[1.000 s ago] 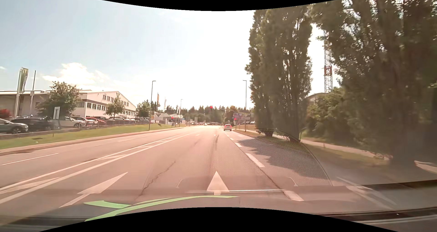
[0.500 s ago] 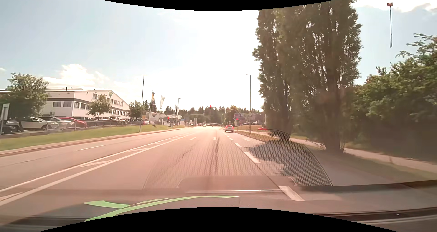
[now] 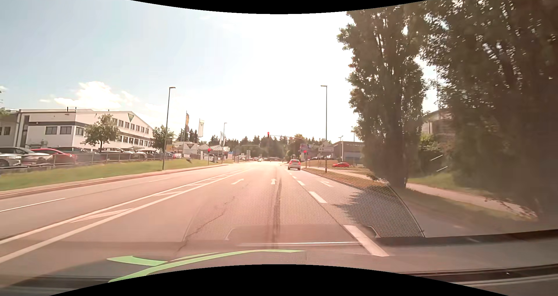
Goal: Follow the waypoints while adhering to traffic rules and regulations
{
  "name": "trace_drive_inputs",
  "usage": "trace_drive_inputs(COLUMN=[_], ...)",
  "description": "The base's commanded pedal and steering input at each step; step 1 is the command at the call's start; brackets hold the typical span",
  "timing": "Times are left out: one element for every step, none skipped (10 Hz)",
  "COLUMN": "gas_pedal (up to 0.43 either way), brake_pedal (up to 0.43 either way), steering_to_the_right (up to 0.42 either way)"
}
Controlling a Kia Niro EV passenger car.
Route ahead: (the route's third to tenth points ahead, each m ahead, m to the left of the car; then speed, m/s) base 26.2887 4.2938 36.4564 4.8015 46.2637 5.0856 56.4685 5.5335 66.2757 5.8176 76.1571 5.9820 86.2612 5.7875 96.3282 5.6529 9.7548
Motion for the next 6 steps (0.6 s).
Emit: trace_drive_inputs(gas_pedal=[0.0, 0.0, 0.0, 0.0, 0.0, 0.0], brake_pedal=[0.018, 0.018, 0.018, 0.018, 0.012, 0.012], steering_to_the_right=[0.004, 0.004, 0.003, 0.004, 0.004, 0.004])
